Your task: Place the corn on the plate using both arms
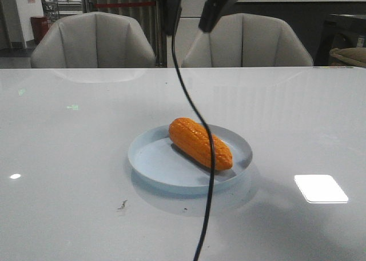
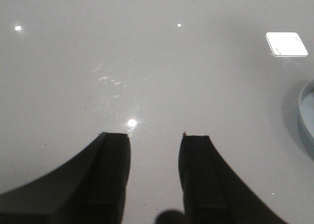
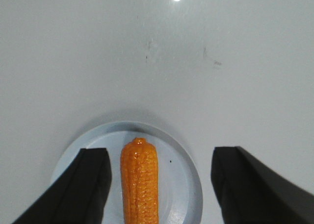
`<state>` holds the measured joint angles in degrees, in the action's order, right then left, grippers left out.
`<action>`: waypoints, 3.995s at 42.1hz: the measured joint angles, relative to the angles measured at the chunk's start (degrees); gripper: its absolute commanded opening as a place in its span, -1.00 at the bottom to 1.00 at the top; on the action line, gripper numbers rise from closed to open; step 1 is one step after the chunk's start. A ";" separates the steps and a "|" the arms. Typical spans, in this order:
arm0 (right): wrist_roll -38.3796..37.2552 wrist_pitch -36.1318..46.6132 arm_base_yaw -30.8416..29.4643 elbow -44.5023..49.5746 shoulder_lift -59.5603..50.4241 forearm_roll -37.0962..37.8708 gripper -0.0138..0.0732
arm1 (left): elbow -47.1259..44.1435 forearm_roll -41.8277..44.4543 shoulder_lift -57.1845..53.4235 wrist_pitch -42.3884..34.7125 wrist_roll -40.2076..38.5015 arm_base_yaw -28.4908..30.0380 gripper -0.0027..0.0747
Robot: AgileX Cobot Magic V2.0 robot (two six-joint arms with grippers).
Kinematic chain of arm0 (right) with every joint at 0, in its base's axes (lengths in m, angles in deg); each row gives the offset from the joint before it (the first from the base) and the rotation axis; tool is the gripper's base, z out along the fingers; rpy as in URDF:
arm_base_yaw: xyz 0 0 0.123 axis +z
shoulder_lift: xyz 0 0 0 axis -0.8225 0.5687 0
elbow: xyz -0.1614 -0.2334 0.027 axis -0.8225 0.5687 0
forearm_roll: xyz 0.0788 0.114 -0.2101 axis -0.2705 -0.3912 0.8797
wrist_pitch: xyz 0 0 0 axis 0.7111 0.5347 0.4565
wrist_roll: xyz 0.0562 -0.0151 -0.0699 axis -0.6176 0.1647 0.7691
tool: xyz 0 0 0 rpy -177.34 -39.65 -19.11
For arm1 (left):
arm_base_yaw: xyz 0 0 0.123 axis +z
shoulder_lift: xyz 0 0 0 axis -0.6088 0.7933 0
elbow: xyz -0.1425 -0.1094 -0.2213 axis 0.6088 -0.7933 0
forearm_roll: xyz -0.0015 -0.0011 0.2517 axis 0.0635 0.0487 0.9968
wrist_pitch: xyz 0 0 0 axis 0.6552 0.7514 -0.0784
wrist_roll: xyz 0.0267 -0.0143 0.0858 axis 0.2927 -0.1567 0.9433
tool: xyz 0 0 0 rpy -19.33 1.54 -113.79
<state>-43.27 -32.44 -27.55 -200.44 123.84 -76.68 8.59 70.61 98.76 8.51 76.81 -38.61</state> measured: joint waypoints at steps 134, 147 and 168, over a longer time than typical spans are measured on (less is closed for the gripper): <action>2.44 22.11 -33.10 81.57 -70.19 -1.21 0.56 | -5.54 0.00 -9.84 -14.21 0.00 0.00 -0.70; 2.44 22.01 -33.10 81.57 -70.19 -1.21 0.56 | -21.15 3.46 -32.78 -21.07 0.00 0.00 -0.70; 2.44 21.88 -33.19 81.57 -70.19 -1.21 0.56 | -30.67 2.81 -40.30 -18.52 0.00 0.00 -0.70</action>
<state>-40.83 -10.56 -60.74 -118.87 53.64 -77.89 -22.08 73.42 58.46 -10.02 76.81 -38.61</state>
